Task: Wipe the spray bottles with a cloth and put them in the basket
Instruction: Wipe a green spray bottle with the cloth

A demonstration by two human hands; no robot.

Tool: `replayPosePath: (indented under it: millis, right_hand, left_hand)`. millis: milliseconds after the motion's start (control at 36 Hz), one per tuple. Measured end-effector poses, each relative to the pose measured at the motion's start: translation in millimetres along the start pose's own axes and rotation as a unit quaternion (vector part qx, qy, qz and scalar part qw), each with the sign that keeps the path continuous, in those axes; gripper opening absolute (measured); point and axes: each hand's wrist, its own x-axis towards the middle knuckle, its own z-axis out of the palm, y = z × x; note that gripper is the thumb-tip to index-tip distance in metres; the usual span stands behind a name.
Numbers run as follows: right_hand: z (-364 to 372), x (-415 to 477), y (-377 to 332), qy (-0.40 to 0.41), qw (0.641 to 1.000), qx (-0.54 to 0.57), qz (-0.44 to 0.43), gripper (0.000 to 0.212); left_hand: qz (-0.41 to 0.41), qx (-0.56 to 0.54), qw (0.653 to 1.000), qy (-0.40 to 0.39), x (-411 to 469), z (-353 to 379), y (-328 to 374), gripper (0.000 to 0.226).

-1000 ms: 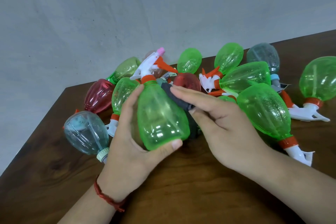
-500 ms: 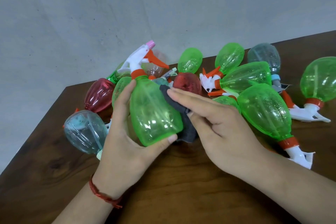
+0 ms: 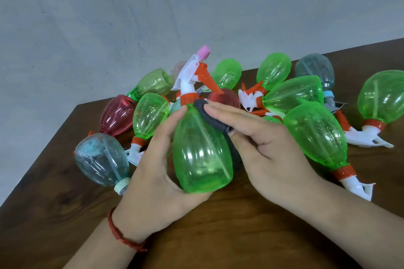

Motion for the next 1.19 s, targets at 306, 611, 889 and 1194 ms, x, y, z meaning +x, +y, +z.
replayPosePath:
  millis: [306, 611, 889, 1194]
  right_hand:
    - [1.9, -5.2, -1.6, -0.068, 0.991, -0.084, -0.079, 0.055]
    - [0.5, -2.8, -1.2, -0.049, 0.992, -0.096, -0.062, 0.059]
    - [-4.8, 5.1, -4.5, -0.004, 0.991, 0.100, 0.090, 0.049]
    - [2.6, -3.8, -2.2, -0.021, 0.995, -0.077, -0.060, 0.056]
  left_hand:
    - [-0.053, -0.007, 0.985, 0.164, 3.3, -3.5, -0.3, 0.111]
    - [-0.036, 0.037, 0.995, 0.086, 0.4, -3.5, 1.8, 0.117]
    - [-0.015, -0.032, 0.999, -0.010, -4.2, -0.6, 8.3, 0.118]
    - [0.003, 0.063, 0.996, 0.066, 0.3, -0.6, 5.9, 0.120]
